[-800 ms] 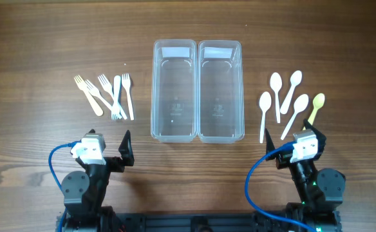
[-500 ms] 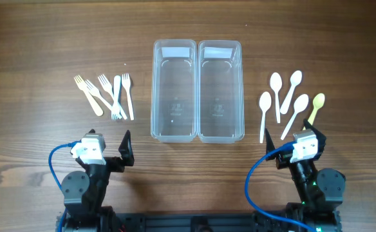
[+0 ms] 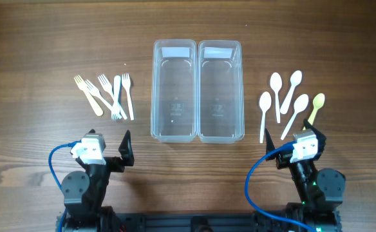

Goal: Pack container
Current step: 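Move the right gripper toward the spoons on the right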

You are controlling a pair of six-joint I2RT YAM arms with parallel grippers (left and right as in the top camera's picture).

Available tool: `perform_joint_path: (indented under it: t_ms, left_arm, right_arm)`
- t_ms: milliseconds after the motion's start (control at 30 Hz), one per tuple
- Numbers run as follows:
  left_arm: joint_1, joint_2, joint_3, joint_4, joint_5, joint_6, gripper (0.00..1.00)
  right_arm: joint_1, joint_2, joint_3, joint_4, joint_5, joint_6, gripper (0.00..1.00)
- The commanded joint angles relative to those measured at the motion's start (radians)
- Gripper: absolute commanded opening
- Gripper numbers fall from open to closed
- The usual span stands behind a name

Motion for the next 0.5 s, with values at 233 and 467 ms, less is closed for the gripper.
perform_joint_path:
  t_ms: [233,467]
  left_arm:
    - [0.002,-0.012,-0.011,0.002,0.080,0.011,1.00]
    - [0.002,-0.011,-0.008,-0.004,0.249,-0.085,1.00]
  right_arm:
    - [-0.002,-0.003,0.002,0.003,-0.250,0.705,1.00]
    - [-0.002,-0.002,0.002,0.006,-0.325,0.808,1.00]
